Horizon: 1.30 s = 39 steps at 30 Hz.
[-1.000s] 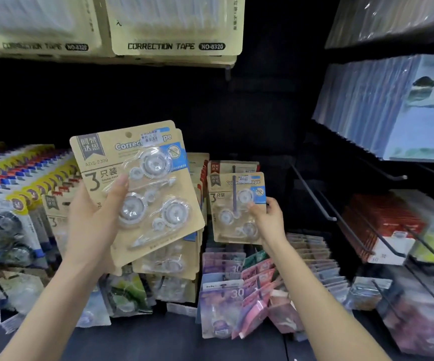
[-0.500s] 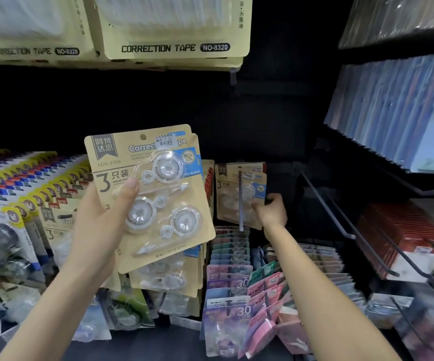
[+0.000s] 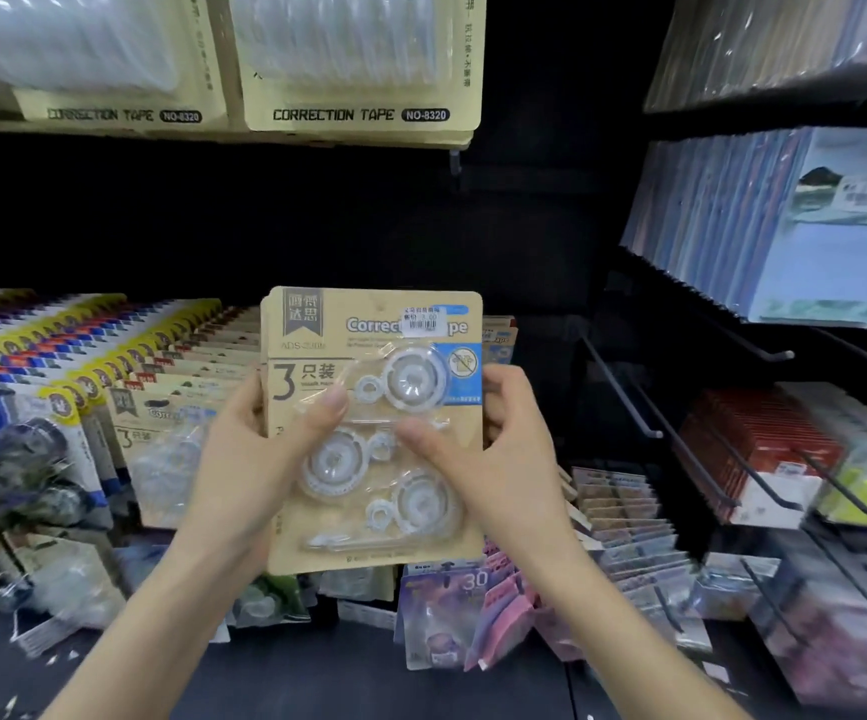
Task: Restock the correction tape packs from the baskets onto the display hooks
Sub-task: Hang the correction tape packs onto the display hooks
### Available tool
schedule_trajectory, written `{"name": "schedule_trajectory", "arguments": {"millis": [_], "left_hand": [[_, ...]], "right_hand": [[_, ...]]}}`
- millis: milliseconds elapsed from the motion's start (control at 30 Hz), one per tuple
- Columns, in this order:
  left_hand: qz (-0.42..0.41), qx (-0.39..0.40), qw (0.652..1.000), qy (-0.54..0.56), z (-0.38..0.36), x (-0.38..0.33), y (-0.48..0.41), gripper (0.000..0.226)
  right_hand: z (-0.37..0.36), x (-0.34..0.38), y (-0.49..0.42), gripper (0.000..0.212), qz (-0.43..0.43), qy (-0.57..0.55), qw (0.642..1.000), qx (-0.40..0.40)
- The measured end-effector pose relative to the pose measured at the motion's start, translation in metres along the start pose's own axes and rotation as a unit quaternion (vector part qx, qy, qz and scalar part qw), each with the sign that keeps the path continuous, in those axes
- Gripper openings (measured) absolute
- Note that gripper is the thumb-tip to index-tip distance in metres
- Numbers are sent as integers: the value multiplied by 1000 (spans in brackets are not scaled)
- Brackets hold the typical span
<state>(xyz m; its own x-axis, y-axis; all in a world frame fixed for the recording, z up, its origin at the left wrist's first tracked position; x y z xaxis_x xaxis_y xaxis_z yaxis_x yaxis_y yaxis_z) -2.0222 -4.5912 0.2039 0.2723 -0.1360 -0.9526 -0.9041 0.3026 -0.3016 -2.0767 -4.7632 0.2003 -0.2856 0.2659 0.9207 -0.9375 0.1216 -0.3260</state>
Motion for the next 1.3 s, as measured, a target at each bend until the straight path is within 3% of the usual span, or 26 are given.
{"name": "schedule_trajectory", "arguments": {"millis": [100, 167, 233, 367, 500, 633, 700, 800, 967, 1167, 1300], "left_hand": [[15, 6, 1000, 5, 3, 4, 7, 94], [19, 15, 1000, 7, 8, 4, 11, 102], [22, 16, 1000, 16, 12, 4, 15, 90], [13, -17, 1000, 1, 20, 17, 18, 44], [-13, -58, 997, -49, 35, 15, 20, 30], [-22, -76, 995, -64, 52, 12, 20, 56], [-27, -80, 994, -71, 54, 10, 19, 55], [-25, -83, 993, -79, 55, 11, 17, 50], [-25, -83, 992, -93, 53, 13, 14, 35], [-22, -76, 991, -109, 52, 15, 11, 38], [-17, -77, 990, -114, 50, 17, 8, 24]], "right_hand": [[-1, -3, 8, 46, 2, -49, 999, -7], [1, -9, 13, 47, -7, -115, 993, -3], [1, -17, 18, 51, -28, -195, 980, -2], [8, -32, 26, 48, -35, -281, 957, -57], [45, -45, 32, 36, -26, -216, 964, -150], [67, -58, 35, 35, -58, -99, 992, -44], [64, -66, 37, 36, -75, -43, 996, -7], [60, -75, 35, 37, -76, 17, 997, -15], [55, -75, 28, 38, -54, 34, 997, -36], [57, -78, 38, 41, -43, 57, 994, -82], [58, -81, 38, 40, -40, 57, 994, -86]]}}
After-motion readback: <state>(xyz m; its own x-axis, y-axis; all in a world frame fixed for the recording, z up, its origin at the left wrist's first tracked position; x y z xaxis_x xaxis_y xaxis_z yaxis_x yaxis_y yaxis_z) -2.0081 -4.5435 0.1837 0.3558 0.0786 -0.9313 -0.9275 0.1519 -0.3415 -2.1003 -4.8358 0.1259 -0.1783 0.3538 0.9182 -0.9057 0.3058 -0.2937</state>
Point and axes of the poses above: each hand's wrist, its own y-axis away from the middle knuckle, its own z-axis out of the back of the hand, x = y × z, the point moved 3 cm from there along -y, towards the middle knuckle, and after that the axes turned 12 degrees about x, right-handed, at the moved point
